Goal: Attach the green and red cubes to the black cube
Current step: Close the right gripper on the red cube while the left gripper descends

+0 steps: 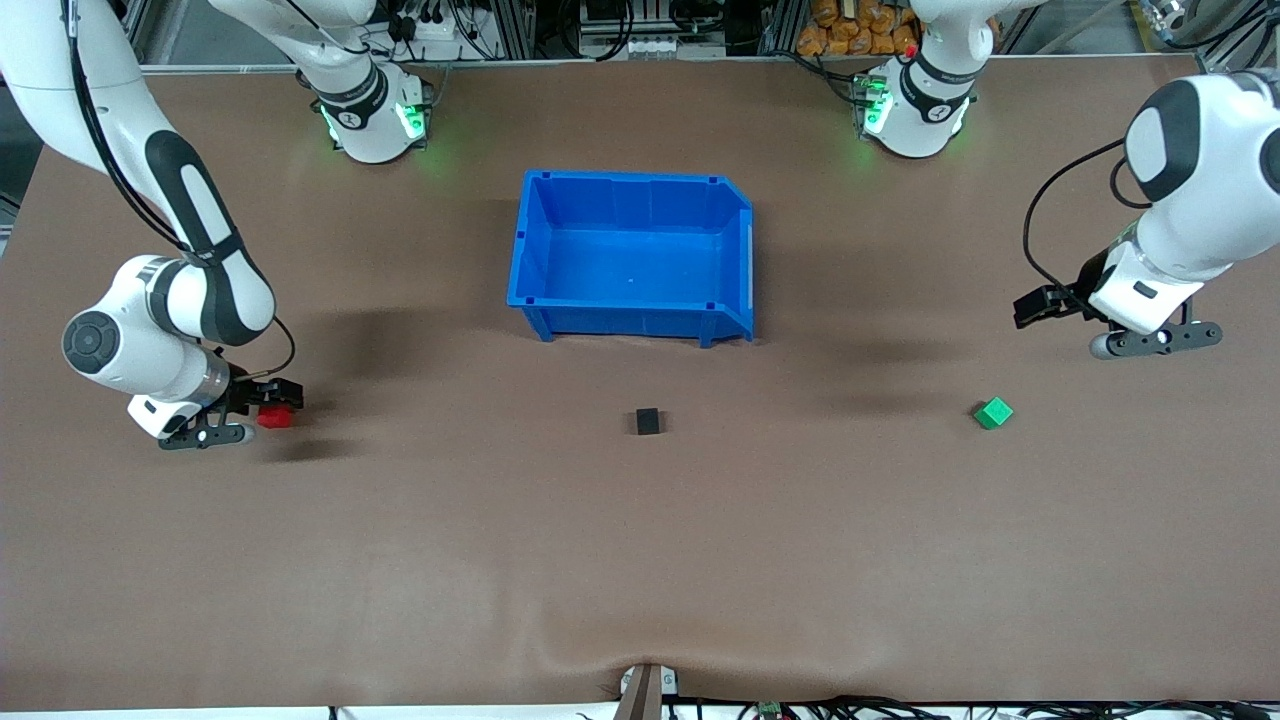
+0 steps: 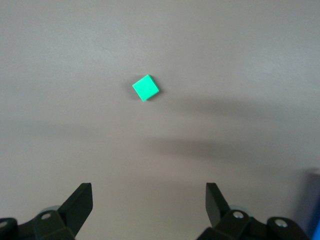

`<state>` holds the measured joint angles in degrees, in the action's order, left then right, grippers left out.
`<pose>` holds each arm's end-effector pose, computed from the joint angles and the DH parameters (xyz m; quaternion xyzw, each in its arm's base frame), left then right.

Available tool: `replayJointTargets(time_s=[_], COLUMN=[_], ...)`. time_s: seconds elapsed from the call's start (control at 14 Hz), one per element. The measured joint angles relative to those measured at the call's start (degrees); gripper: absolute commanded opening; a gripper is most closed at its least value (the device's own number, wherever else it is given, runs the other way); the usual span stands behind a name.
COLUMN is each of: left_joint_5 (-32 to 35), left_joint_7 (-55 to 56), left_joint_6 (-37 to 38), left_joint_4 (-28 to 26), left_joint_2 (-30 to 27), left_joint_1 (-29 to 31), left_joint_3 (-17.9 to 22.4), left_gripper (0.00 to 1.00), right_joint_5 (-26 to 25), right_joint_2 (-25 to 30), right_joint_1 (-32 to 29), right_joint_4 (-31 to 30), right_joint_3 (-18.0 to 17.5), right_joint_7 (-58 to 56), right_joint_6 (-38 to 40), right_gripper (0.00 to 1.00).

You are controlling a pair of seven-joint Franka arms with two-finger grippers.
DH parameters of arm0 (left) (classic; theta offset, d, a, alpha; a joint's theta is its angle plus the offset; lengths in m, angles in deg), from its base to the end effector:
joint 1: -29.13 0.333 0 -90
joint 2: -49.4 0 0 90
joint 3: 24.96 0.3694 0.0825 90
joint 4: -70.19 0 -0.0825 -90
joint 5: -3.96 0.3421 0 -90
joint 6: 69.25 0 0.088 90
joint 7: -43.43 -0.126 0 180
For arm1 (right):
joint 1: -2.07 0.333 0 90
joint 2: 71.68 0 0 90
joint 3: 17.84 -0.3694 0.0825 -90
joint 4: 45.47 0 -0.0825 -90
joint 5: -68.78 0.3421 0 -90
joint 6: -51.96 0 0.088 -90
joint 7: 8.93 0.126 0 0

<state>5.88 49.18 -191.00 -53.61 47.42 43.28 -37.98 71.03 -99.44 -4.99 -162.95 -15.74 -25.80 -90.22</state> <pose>0.4917 0.0107 0.4683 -0.9985 -0.0512 0.0004 0.0182 0.5818 -0.0923 0.2571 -0.9982 -0.0533 0.0251 0.0089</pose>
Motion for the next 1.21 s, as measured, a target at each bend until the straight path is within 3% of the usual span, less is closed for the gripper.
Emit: replayJointTargets(time_s=[0.43, 0.57, 0.64, 1.21], left_joint_5=[0.0, 0.0, 0.0, 0.0], left_joint_7=[4.27, 8.82, 11.61, 28.13], left_joint_6=[-12.19, -14.87, -15.34, -15.93], left_joint_4=[-2.49, -1.91, -1.19, 6.32], left_joint_2=[8.17, 12.13, 13.75, 24.39], left_joint_1=[0.54, 0.97, 1.27, 3.61], left_joint_3=[0.13, 0.31, 0.48, 0.69], left_gripper=[1.0, 1.0, 1.0, 1.0], right_joint_5=[0.0, 0.0, 0.0, 0.0], right_joint_2=[-1.56, -2.23, -2.58, -3.06], right_joint_1=[-0.46, -0.75, -0.85, -1.15], right_joint_4=[0.44, 0.82, 1.06, 2.31], right_joint_3=[0.03, 0.03, 0.03, 0.03], right_joint_7=[0.0, -0.02, -0.05, -1.51], right_joint_6=[-0.53, -0.53, -0.53, -0.4], right_gripper=[0.98, 0.4, 0.0, 0.0])
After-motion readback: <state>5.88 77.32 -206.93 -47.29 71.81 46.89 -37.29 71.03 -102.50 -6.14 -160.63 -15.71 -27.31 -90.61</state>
